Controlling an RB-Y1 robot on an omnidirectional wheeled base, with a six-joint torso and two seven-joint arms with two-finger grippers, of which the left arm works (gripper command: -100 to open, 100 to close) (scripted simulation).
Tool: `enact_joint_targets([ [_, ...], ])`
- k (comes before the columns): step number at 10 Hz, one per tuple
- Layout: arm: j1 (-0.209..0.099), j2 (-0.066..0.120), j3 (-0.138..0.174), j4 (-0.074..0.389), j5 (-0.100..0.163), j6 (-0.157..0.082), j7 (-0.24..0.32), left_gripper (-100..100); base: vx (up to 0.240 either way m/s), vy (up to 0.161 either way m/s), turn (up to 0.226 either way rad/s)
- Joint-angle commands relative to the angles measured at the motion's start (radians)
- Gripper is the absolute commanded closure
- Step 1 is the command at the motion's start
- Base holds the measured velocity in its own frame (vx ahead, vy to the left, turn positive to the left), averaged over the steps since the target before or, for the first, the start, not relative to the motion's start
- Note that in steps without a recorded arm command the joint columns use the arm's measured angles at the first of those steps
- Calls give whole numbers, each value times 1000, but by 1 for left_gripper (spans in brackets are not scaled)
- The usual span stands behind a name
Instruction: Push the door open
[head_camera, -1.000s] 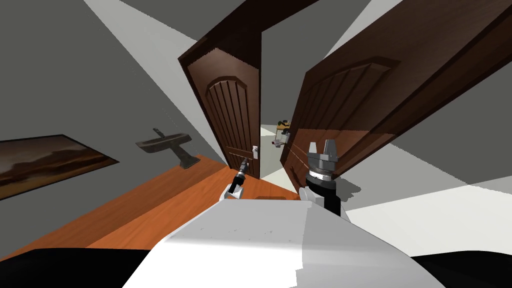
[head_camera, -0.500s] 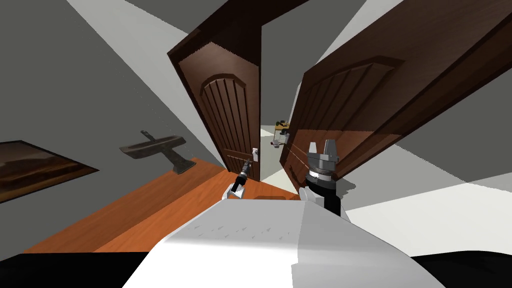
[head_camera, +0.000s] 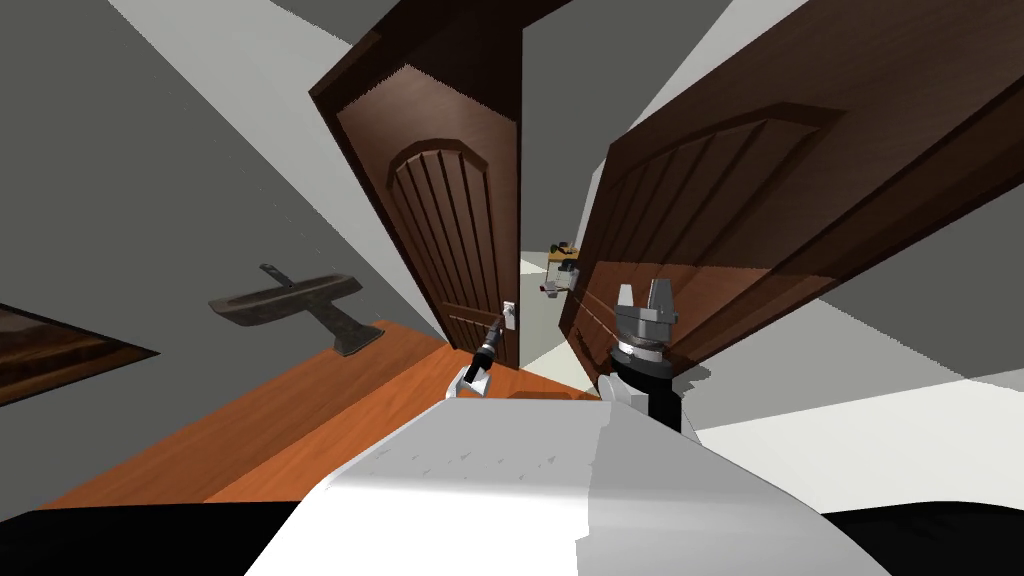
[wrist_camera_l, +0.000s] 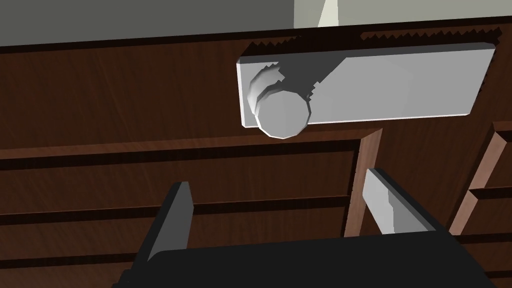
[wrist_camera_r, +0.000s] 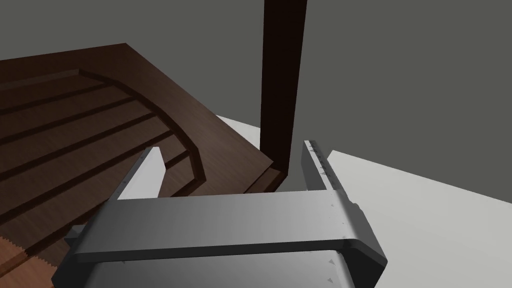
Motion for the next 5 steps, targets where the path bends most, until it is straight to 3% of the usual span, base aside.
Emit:
enact_joint_targets([
  [1,-9,-5,7,17,0,-5,-1,-100,204,-63,-32],
  [5,-30,-17,22,53,0,-17,-4,-100,199,-52,-33],
])
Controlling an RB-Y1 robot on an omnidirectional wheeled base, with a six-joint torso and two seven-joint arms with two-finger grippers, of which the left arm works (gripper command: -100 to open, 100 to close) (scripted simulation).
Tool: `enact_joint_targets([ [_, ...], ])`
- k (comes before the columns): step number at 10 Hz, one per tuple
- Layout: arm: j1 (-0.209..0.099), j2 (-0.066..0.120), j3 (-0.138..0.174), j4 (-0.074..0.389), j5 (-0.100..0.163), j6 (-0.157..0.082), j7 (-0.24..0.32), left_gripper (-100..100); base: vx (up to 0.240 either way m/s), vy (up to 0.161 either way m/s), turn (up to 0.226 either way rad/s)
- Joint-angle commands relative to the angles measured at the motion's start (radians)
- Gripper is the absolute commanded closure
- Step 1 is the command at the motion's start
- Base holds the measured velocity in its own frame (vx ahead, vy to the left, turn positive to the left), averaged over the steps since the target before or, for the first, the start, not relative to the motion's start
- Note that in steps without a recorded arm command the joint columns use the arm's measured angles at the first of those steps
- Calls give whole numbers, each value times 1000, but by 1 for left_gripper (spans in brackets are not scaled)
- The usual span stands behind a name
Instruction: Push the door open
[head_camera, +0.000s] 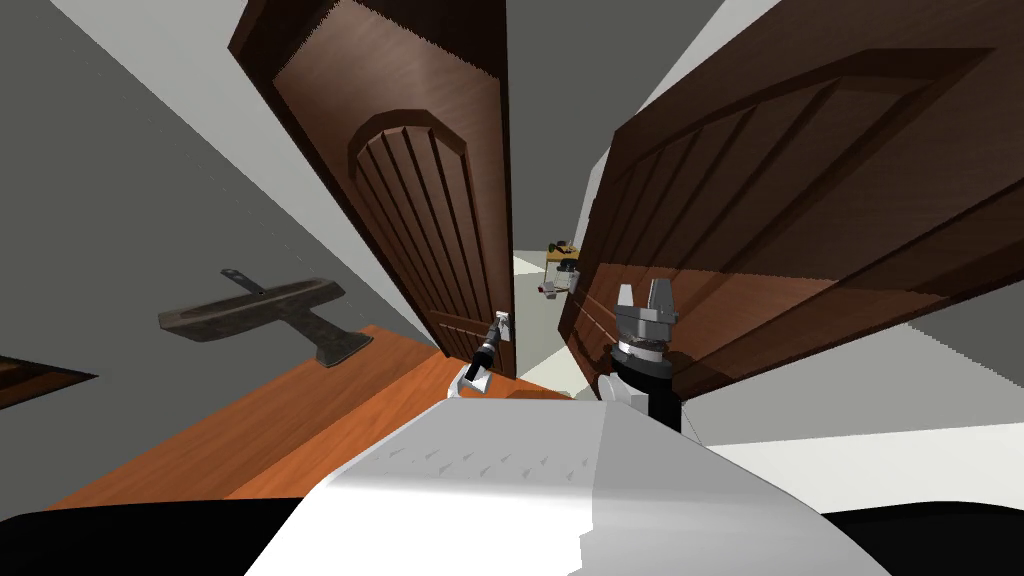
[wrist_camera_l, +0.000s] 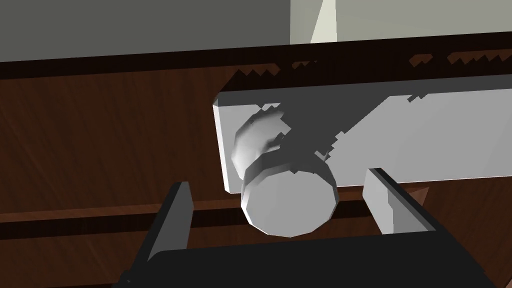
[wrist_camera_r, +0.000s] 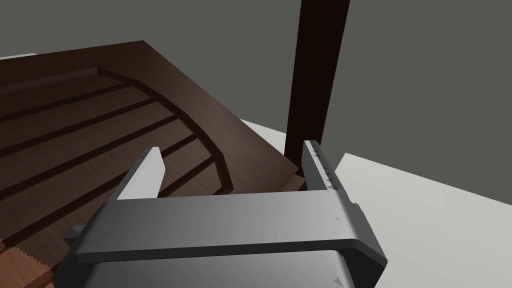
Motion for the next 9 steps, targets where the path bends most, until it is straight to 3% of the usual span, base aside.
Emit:
enact_joint_targets([
  [1,-7,-4,6,14,0,-5,-1,-100,187,-34,-23],
  [2,-4,-3,3,8,0,-2,-1,-100,83,-13,-1],
  [3,-4,-3,3,8,0,-2,-1,100,-10,2,6],
  [8,-4,-3,3,8,0,-2,-1,100,-11,2,-4],
  [9,-10,-3,15,13,0,-1,-5,100,87,-35,30],
])
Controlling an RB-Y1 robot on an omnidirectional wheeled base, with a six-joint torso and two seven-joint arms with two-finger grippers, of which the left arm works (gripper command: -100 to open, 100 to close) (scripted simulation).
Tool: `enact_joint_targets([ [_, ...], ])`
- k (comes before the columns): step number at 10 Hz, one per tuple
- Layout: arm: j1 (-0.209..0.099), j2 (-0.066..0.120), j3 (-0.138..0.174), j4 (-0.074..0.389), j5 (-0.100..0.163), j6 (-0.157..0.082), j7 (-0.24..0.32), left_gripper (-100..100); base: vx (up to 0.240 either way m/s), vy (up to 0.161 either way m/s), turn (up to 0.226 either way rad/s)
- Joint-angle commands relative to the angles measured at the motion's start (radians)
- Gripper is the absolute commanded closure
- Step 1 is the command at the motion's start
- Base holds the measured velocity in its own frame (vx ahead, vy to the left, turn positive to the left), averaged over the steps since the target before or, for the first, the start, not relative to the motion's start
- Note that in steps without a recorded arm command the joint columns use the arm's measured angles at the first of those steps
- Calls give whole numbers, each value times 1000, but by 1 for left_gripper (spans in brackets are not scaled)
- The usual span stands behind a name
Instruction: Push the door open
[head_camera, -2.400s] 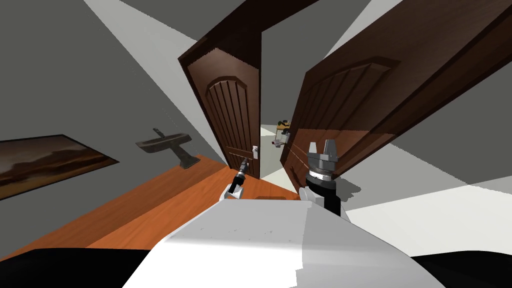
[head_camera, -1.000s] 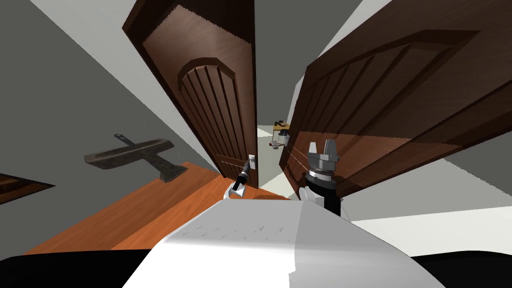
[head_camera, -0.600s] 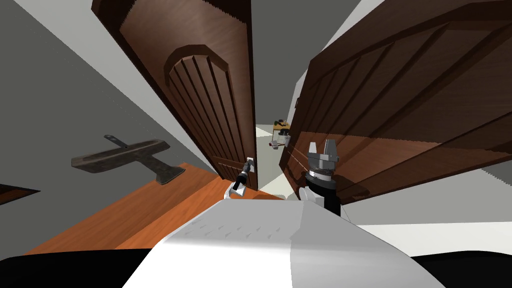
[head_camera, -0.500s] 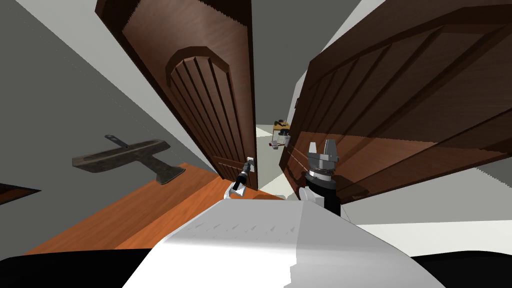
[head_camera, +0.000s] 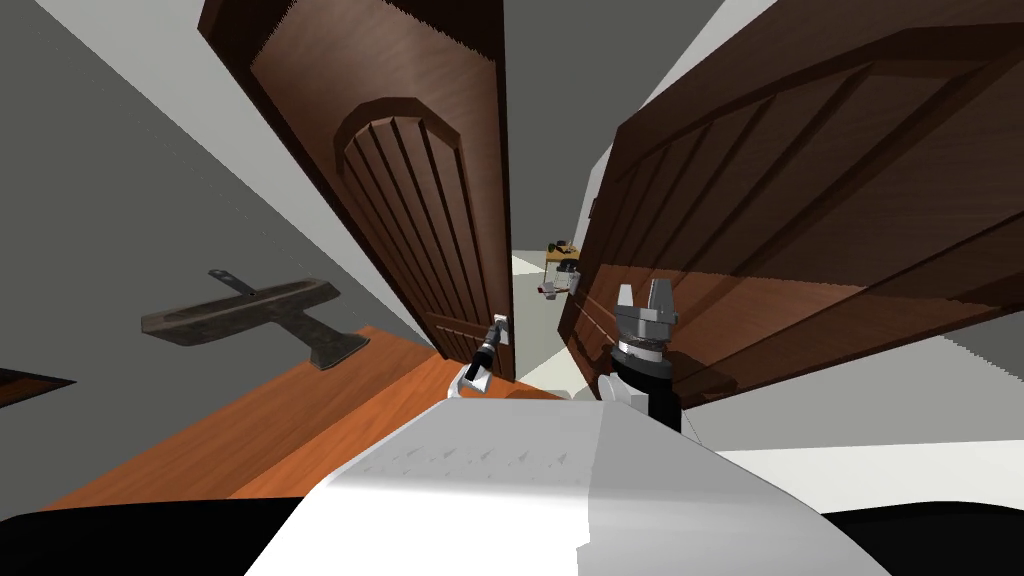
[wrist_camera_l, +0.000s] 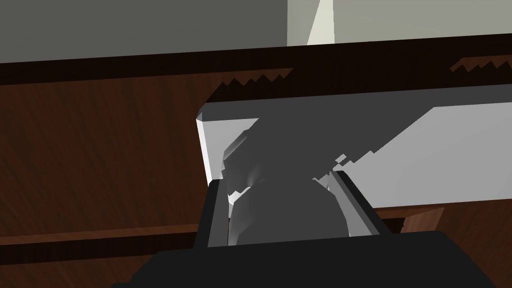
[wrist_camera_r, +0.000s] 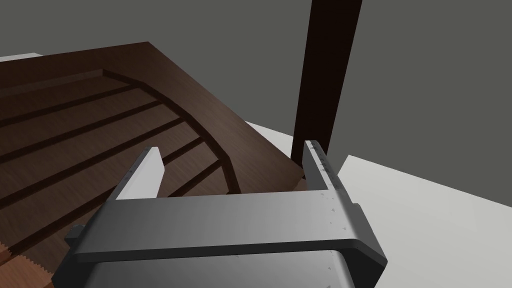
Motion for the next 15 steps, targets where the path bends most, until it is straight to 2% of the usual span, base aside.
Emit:
enact_joint_targets([
  [1,-9,0,13,3,0,-3,-4,100,138,-77,43],
  [8,-34,-8,81,33,2,0,-28,100,154,-88,54],
  [15,-56,-22,141,58,3,2,-49,100,90,-75,51],
])
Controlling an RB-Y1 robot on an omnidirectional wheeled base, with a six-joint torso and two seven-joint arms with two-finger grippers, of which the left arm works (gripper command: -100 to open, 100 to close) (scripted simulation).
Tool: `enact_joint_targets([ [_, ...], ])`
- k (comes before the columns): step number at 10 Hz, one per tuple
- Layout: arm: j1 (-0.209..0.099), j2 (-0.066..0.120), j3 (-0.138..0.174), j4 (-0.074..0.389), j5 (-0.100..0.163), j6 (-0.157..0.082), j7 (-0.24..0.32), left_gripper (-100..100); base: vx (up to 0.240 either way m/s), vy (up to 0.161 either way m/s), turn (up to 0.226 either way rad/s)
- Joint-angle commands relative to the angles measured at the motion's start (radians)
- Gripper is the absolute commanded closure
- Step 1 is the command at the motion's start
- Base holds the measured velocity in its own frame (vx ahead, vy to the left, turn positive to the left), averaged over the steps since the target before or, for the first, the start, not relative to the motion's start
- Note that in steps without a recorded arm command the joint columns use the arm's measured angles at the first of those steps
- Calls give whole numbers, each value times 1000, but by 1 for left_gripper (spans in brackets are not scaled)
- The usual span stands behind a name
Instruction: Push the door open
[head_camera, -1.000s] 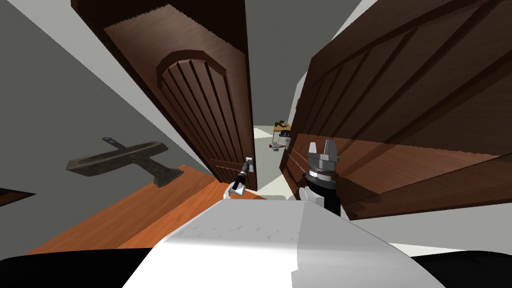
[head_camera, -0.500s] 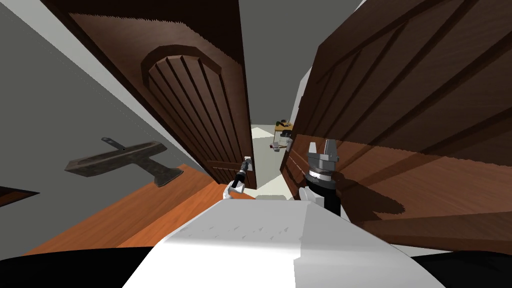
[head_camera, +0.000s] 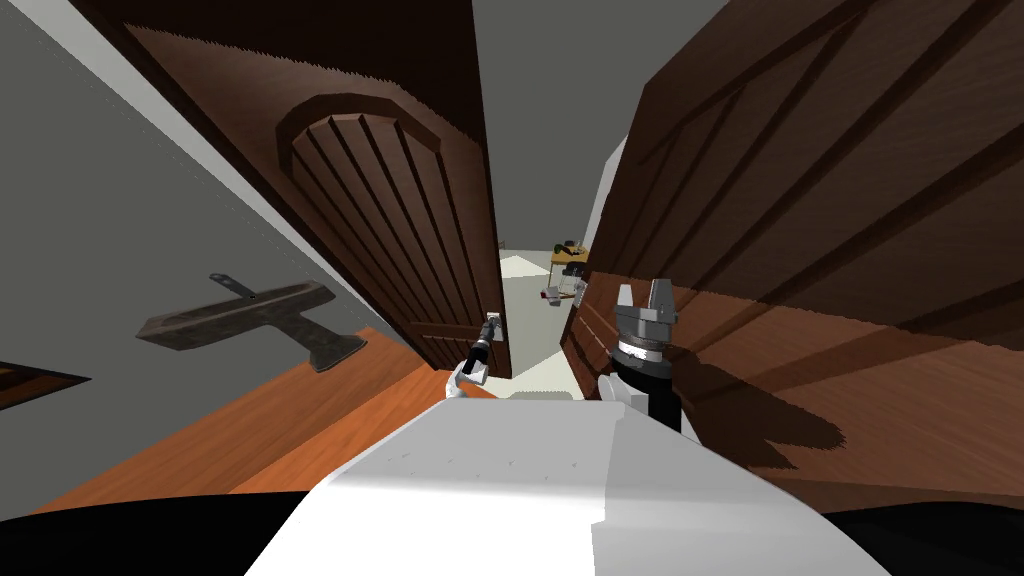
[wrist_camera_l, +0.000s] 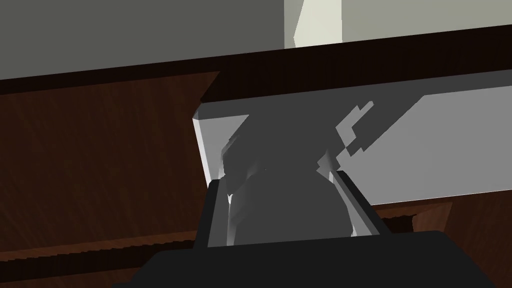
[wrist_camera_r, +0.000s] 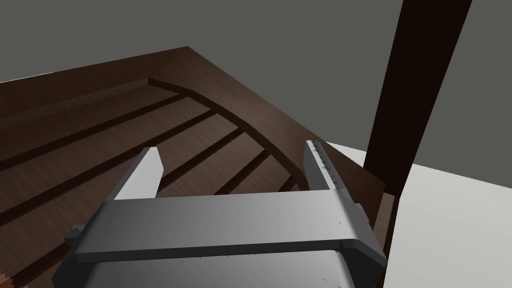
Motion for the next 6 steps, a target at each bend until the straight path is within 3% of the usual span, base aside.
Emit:
enact_joint_targets([
  [1,-11,3,32,4,2,-8,-7,100,97,-92,72],
  [6,-27,-13,77,23,2,-6,-23,100,98,-78,59],
])
